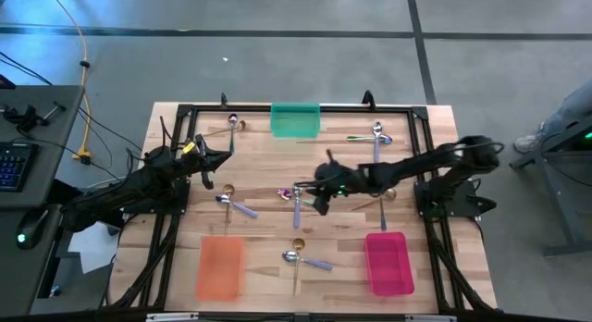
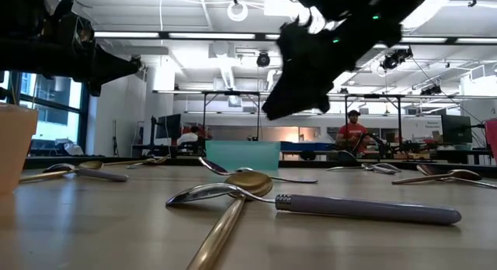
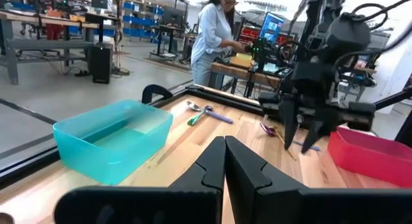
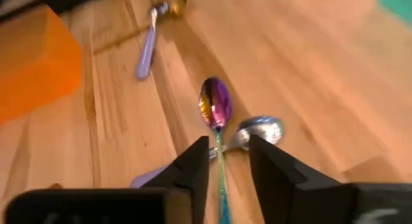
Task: Sort silverware by color (type)
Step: Put the blue spoon into the green bin
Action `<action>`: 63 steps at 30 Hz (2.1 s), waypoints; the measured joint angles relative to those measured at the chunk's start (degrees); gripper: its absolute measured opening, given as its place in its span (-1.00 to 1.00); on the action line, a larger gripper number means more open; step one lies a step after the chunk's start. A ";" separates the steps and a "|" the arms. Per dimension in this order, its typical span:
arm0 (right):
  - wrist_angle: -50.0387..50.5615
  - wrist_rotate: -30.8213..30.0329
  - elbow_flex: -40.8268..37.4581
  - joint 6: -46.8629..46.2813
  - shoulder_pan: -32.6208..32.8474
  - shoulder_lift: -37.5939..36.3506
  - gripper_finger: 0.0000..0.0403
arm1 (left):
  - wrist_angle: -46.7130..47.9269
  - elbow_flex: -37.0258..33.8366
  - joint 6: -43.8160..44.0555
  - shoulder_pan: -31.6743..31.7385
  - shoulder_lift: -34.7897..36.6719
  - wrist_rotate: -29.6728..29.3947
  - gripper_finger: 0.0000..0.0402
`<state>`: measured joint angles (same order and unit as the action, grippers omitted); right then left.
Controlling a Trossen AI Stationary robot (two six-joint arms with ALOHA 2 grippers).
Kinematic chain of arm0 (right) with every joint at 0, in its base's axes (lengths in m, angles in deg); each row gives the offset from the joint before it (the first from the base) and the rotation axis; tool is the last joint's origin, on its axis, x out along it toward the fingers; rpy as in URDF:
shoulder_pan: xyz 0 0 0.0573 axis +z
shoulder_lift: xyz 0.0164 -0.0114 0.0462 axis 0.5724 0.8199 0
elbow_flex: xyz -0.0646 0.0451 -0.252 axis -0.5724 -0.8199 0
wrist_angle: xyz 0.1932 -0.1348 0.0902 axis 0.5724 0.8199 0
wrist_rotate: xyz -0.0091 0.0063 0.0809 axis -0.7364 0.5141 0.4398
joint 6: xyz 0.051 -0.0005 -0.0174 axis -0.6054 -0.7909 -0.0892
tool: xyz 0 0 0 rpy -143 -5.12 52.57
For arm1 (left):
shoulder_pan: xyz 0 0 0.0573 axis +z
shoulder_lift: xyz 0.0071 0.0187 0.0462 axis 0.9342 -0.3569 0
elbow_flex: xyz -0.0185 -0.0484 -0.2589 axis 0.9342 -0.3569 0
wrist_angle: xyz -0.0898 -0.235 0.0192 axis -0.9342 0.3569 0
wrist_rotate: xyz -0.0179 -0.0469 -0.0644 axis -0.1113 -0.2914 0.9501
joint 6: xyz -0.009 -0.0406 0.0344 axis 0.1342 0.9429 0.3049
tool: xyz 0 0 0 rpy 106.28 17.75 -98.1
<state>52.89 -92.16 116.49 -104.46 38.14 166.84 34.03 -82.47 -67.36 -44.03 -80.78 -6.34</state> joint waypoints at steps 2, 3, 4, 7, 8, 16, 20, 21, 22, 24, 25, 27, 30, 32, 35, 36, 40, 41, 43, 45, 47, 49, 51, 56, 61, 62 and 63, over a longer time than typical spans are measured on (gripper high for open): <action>3.20 1.53 3.61 0.04 -0.02 3.47 -0.41 | 0.23 0.00 0.00 0.00 -0.01 0.00 -1.00; 5.07 2.09 5.28 0.04 -0.02 5.09 -0.40 | 0.31 0.00 -0.02 0.00 -0.01 0.00 -1.00; 6.89 2.16 6.90 0.11 -0.02 6.64 -0.39 | 0.47 -0.02 -0.02 0.00 0.01 0.00 -1.00; 12.62 2.30 11.54 0.68 -0.04 10.76 -0.39 | 0.66 0.00 -0.02 0.00 0.00 -0.02 -1.00; 14.64 2.36 12.98 0.85 -0.04 11.99 -0.39 | 0.65 -0.01 -0.02 0.01 0.00 -0.01 -1.00; 20.50 3.94 18.37 3.15 -0.05 18.55 -0.39 | 0.64 0.00 -0.06 0.01 0.01 -0.02 -1.00; 21.67 3.85 18.41 4.36 -0.32 19.70 -0.47 | 0.65 0.00 -1.05 0.02 0.01 -0.03 -1.00; 21.77 3.82 18.53 4.77 -0.34 20.03 -0.51 | 0.64 -0.01 -1.46 0.02 0.01 -0.04 -1.00; 22.02 3.87 18.55 5.02 -0.41 20.05 -0.56 | 0.65 0.00 -1.48 0.00 -0.01 -0.02 -1.00; 22.21 3.87 18.62 5.85 -0.71 20.30 -0.68 | 0.64 -0.02 -1.51 0.01 0.01 -0.02 -1.00; 22.20 4.01 18.65 6.06 -0.86 20.39 -0.75 | 0.64 0.00 -1.51 0.01 0.00 -0.02 -1.00; 22.22 4.64 18.65 6.47 -1.30 20.43 -0.90 | 0.64 -0.01 -1.51 0.00 0.00 -0.03 -1.00; 22.28 5.07 18.63 8.27 -1.73 20.42 -0.97 | 0.64 -0.02 -1.53 0.02 -0.01 -0.04 -1.00; 22.28 5.51 18.52 8.83 -2.20 19.96 -0.95 | 0.64 0.00 -1.53 0.00 0.01 -0.02 -1.00; 22.97 5.69 18.29 10.22 -2.91 18.76 -0.98 | 0.64 -0.01 -1.53 0.02 0.00 -0.02 -1.00; 23.42 5.49 18.16 10.74 -3.23 18.02 -0.99 | 0.64 -0.01 -1.53 0.01 0.01 -0.03 -1.00; 22.86 7.05 18.24 11.65 -4.86 14.48 -0.99 | 0.64 0.00 -1.53 0.00 0.01 -0.02 -1.00; 22.81 7.48 18.24 12.12 -5.34 13.77 -0.99 | 0.64 -0.02 -1.53 0.02 -0.01 -0.02 -1.00; 23.20 7.91 18.24 13.42 -6.48 12.10 -0.99 | 0.64 -0.02 -1.53 0.02 -0.01 -0.04 -1.00; 24.46 8.19 19.35 14.55 -7.98 10.29 -1.00 | 0.64 -0.02 -1.53 0.02 0.00 -0.02 -1.00; 26.88 8.15 22.14 16.01 -10.13 9.48 -1.00 | 0.64 0.00 -1.46 0.02 0.00 -0.02 -1.00; 31.38 7.89 26.25 19.15 -12.63 9.28 -1.00 | 0.64 -0.02 -1.44 0.02 0.01 -0.02 -1.00; 34.72 7.18 30.98 23.20 -15.50 9.41 -1.00 | 0.64 0.00 -1.42 0.02 -0.01 -0.03 -1.00; 40.40 6.55 41.69 33.31 -23.86 12.56 -1.00 | 0.64 -0.02 -1.18 0.02 0.00 -0.02 -1.00; 40.83 8.06 49.32 38.02 -30.64 18.83 -1.00 | 0.64 -0.02 -1.17 0.02 0.01 -0.02 -1.00; 40.91 8.49 50.47 37.92 -31.58 20.51 -1.00 | 0.64 0.00 -1.40 0.02 0.00 -0.04 -1.00; 40.88 8.98 51.44 37.51 -32.33 22.20 -1.00 | 0.64 -0.01 -1.42 0.02 0.01 -0.02 -1.00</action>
<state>93.78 -83.18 167.93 -66.95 5.81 189.04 34.66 -82.47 -68.78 -44.01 -80.78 -6.36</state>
